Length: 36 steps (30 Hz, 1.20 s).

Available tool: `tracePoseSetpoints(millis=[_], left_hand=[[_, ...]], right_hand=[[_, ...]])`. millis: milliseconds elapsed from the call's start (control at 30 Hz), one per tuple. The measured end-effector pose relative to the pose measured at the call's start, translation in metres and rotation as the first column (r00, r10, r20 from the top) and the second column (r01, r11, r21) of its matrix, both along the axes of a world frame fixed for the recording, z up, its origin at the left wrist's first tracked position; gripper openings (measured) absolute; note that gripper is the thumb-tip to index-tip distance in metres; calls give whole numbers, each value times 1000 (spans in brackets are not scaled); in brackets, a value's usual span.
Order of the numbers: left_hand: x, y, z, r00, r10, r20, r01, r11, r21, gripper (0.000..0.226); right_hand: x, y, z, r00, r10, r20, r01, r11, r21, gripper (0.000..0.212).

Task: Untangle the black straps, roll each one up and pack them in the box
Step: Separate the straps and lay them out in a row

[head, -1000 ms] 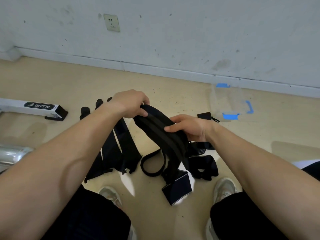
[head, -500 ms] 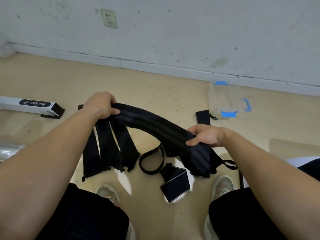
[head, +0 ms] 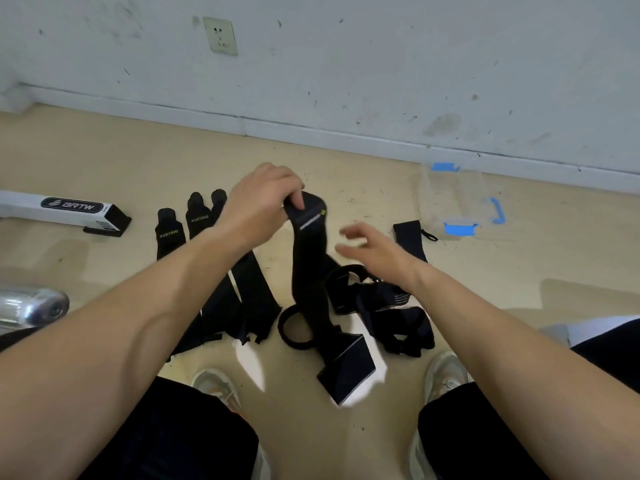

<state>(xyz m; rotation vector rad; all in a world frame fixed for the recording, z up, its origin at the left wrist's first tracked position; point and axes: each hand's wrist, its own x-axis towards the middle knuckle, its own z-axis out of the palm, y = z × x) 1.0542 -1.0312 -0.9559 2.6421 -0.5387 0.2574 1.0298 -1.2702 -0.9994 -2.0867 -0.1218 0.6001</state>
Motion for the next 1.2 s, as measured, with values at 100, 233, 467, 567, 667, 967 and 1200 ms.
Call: tracePoseSetpoints(millis=[100, 233, 467, 567, 667, 967, 1200], left_hand=[[-7, -17, -3, 1000, -16, 10, 17, 991, -130, 23], [-9, -21, 4, 959, 270, -81, -282, 920, -271, 28], [-17, -15, 17, 438, -349, -828, -765, 340, -547, 83], [-23, -19, 19, 579, -269, -770, -658, 404, -635, 51], [-24, -14, 11, 663, -45, -747, -606, 553, -571, 22], [-27, 13, -20, 384, 360, -850, -401, 894, 197, 31], [-30, 8, -50, 91, 86, -992, -739, 673, -9, 26]], right_hand=[[9, 10, 16, 994, -30, -107, 62, 951, 303, 37], [5, 19, 31, 989, -138, -48, 144, 873, 465, 24], [1, 61, 56, 928, -341, -148, 371, 838, 400, 30], [-8, 75, 53, 885, -413, -216, 465, 806, 366, 29], [-22, 95, 34, 845, -466, -262, 531, 788, 311, 22], [-74, 107, -2, 624, -39, -781, 441, 842, 310, 35], [-55, 75, -31, 715, -86, -694, 368, 890, 269, 42]])
